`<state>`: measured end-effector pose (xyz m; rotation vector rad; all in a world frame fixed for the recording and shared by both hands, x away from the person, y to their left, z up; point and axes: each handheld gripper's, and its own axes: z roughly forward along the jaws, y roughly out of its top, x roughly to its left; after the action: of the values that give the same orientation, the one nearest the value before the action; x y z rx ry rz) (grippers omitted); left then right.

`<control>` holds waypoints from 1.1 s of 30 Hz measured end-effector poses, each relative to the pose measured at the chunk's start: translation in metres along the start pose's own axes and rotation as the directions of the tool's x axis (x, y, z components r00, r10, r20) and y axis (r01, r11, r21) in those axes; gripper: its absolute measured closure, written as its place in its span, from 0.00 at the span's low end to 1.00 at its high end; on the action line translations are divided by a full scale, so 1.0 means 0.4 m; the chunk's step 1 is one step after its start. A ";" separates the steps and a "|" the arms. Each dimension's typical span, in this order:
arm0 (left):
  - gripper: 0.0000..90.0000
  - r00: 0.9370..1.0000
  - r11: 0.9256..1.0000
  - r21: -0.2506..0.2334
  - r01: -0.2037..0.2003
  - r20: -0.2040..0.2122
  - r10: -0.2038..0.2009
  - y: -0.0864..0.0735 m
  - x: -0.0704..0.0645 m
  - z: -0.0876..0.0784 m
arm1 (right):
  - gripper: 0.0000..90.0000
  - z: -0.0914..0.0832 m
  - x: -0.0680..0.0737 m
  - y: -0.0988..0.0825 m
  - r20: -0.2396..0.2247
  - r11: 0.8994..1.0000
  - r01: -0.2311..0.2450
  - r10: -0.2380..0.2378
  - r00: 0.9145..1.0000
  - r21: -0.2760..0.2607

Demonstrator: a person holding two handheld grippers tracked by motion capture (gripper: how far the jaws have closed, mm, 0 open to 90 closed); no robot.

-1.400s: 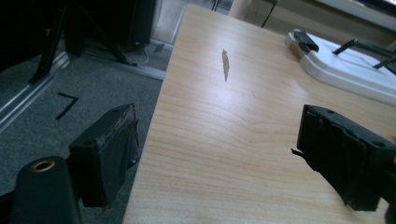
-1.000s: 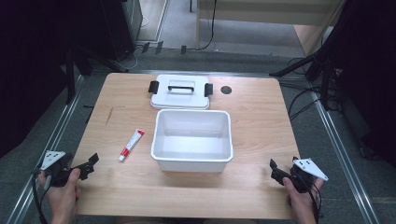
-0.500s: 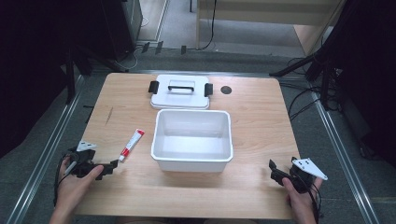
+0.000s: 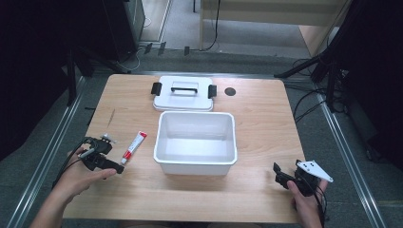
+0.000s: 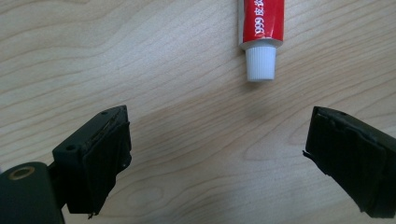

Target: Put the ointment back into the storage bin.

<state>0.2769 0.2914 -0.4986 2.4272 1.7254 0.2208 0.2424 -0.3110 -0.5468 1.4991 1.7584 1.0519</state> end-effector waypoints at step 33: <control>0.59 0.998 0.983 0.169 -0.068 0.003 0.068 0.215 -0.061 0.031 | 0.15 0.002 -0.001 0.001 -0.015 1.000 0.002 -0.002 1.000 0.009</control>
<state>0.3511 0.2399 -0.4934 2.6089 1.7293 0.0888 0.2433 -0.3113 -0.5469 1.4983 1.7769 1.0581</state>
